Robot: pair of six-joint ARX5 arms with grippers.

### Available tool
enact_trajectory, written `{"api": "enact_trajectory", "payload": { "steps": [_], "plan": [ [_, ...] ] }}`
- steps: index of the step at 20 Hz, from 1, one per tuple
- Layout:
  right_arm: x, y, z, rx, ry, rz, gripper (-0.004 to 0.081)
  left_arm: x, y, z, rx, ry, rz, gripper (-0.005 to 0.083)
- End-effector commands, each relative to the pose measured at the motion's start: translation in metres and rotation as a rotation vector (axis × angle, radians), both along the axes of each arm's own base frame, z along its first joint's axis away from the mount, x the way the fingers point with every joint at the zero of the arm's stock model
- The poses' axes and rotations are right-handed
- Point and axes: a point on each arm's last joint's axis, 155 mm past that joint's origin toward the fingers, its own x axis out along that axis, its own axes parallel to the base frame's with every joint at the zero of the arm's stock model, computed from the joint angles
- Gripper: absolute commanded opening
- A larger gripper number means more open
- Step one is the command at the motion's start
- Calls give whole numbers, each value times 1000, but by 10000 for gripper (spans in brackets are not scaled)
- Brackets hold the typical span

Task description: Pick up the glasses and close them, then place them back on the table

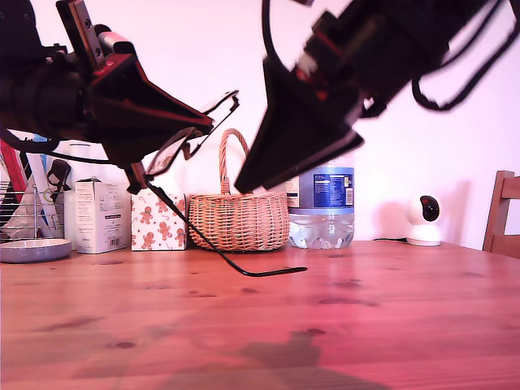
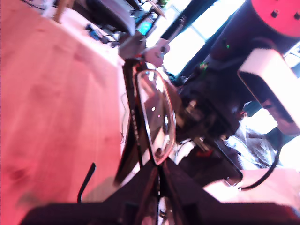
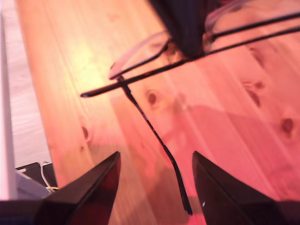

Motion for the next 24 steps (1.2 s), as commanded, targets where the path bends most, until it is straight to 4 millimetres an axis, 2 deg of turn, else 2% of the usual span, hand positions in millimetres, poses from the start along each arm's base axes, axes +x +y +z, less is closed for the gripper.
{"api": "enact_trajectory", "payload": {
  "steps": [1, 4, 7, 13, 19, 24],
  "plan": [
    [-11, -1, -7, -37, 1, 45, 442, 1, 0, 8, -43, 15, -13, -21],
    [-28, 0, -16, -118, -54, 152, 457, -1, 4, 23, -108, 69, -31, -21],
    [-17, -1, -14, -170, -160, 140, 462, -4, 5, 29, -134, 108, -44, -21],
    [-15, -2, -22, -198, -161, 144, 462, -15, 9, 52, -227, 212, -106, -21],
    [-10, 4, -43, -226, -143, 153, 461, -19, 5, 52, -217, 245, -121, -21],
    [12, 3, -48, -278, -240, 125, 461, -26, 0, 52, -213, 251, -145, -21]
  ]
}}
